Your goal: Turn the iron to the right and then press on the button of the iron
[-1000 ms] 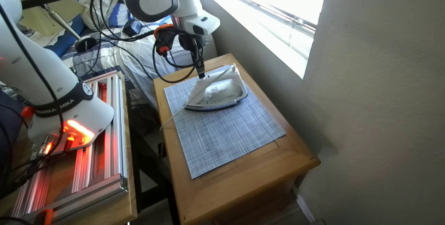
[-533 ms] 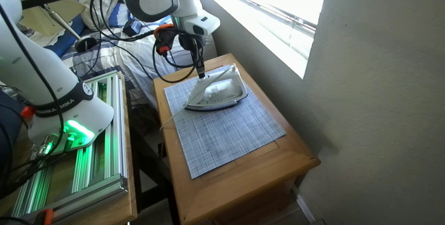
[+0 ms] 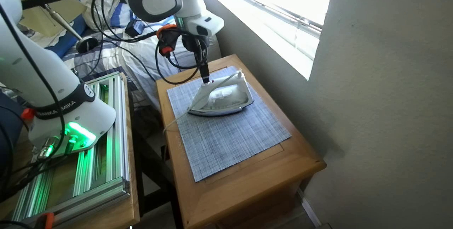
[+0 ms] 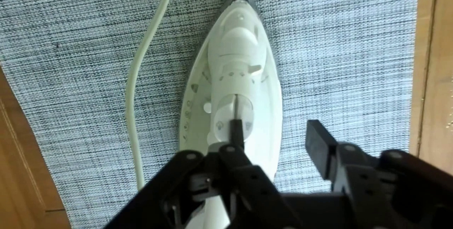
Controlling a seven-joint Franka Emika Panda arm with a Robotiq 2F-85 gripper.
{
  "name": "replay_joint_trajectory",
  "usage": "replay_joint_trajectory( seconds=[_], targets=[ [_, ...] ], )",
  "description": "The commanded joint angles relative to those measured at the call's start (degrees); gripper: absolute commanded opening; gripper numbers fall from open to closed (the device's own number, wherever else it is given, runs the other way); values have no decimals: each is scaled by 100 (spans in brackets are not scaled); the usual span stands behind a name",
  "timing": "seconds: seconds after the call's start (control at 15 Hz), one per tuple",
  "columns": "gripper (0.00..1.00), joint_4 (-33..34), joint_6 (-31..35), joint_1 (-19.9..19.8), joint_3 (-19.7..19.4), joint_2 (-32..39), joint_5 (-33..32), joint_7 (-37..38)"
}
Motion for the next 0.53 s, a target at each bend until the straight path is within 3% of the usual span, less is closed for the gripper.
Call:
replay_joint_trajectory(
  seconds=[0.0,0.2,0.47],
  targets=[
    [81,5,-334,110,-243,-415,-215,186],
    [99,28,-275,-9,-125,-454,52,-44],
    [100,107,-342,-82,51,-784,340,-258]
  ],
)
